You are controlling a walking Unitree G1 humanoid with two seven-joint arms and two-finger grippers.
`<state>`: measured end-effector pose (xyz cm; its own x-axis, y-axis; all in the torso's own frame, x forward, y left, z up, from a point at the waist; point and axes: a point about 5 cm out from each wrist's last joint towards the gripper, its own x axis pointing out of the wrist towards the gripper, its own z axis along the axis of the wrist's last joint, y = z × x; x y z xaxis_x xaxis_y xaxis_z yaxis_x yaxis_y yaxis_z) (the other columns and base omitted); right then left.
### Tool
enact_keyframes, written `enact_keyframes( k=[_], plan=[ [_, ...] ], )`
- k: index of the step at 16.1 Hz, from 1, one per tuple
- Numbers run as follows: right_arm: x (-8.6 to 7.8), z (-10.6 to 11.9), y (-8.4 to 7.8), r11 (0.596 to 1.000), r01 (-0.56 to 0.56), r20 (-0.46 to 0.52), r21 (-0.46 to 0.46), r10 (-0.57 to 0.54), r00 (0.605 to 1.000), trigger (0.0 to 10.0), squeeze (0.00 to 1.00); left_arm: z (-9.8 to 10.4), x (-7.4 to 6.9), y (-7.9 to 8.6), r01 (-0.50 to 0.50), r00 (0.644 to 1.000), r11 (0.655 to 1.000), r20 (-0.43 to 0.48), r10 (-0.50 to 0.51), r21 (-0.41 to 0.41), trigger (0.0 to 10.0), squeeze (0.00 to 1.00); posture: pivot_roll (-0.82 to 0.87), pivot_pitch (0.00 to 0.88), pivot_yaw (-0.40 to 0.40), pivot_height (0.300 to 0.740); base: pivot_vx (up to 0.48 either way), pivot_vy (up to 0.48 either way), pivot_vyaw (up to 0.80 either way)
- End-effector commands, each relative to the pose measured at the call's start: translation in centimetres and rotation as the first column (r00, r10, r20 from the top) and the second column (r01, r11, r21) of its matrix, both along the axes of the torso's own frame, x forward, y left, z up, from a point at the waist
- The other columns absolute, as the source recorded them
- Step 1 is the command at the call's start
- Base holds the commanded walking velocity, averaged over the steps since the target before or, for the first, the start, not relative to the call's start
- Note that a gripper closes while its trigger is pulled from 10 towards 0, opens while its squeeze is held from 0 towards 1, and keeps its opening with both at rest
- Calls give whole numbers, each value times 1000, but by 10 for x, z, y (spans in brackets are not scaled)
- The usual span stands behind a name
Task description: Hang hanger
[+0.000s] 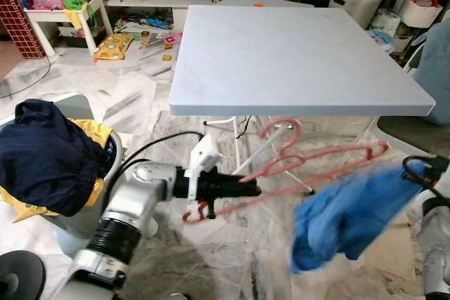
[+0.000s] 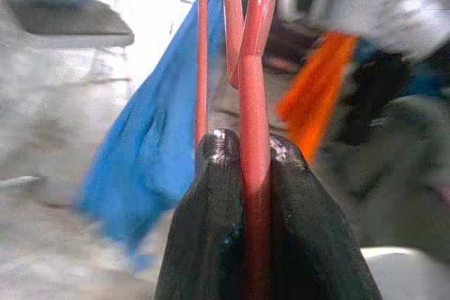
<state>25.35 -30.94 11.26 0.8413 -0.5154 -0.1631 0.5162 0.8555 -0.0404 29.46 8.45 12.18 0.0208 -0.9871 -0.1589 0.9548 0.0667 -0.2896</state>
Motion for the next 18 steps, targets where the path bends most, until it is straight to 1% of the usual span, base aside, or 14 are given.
enact_keyframes(
  k=[1,3,5,6,7,8,9,10,11,13,15,16,17,18],
  plan=[
    [4,6,1,1000,16,27,-25,-16,1000,10000,0,1,-3,-1,37,999,999,-22,-37,7,0,0,-24,0,-36,740,0,0,0],
    [8,22,3,997,23,98,-71,-16,995,10000,0,-8,-4,2,32,999,996,-5,-32,82,0,0,-27,0,-33,740,0,0,0],
    [7,16,2,998,20,64,-56,-17,998,10000,0,0,5,-1,-81,997,996,-12,81,22,0,0,-24,0,-36,740,0,0,0],
    [6,14,2,998,22,57,-55,-19,998,10000,0,0,7,-1,-103,995,995,-11,103,17,0,0,-24,0,-36,740,0,0,0],
    [-1,8,1,998,33,46,-47,-30,998,10000,0,3,17,0,-226,973,974,35,226,-1,0,0,-20,0,-37,740,0,0,0],
    [-9,8,7,999,19,68,-34,-16,998,10000,0,0,24,5,-361,930,932,66,360,2,3490,0,-17,0,-36,740,0,0,0],
    [-12,9,12,1000,-7,89,-26,9,996,10000,0,-3,28,9,-449,891,893,77,448,2,3686,0,-15,0,-35,740,0,0,0],
    [-15,10,18,999,-37,102,-32,40,994,10000,0,-6,31,11,-545,834,838,108,540,15,10000,0,-11,0,-33,740,0,0,0],
    [-17,14,26,995,-86,129,-44,91,987,10000,0,-11,34,13,-643,759,765,164,630,35,10000,0,-7,0,-30,740,0,0,0],
    [-16,19,37,989,-137,155,-52,144,977,10000,0,-8,35,13,-730,657,684,280,700,1,10000,0,-5,0,-24,740,0,0,0],
    [-10,27,48,978,-202,196,-45,207,959,10000,0,-4,35,8,-782,583,622,317,748,-30,10000,0,7,0,-19,740,0,0,0],
    [-2,40,63,956,-283,232,-74,293,928,10000,0,-1,39,6,-829,495,554,364,789,-73,10000,0,20,0,-4,740,0,0,0],
    [3,47,69,946,-314,252,-84,325,912,10000,0,1,41,6,-842,469,533,368,803,-88,10000,0,23,0,1,740,0,0,0],
    [6,51,75,933,-346,260,-96,359,896,10000,0,4,43,5,-838,469,535,356,808,-109,10000,0,22,0,8,740,0,0,0]
  ],
)
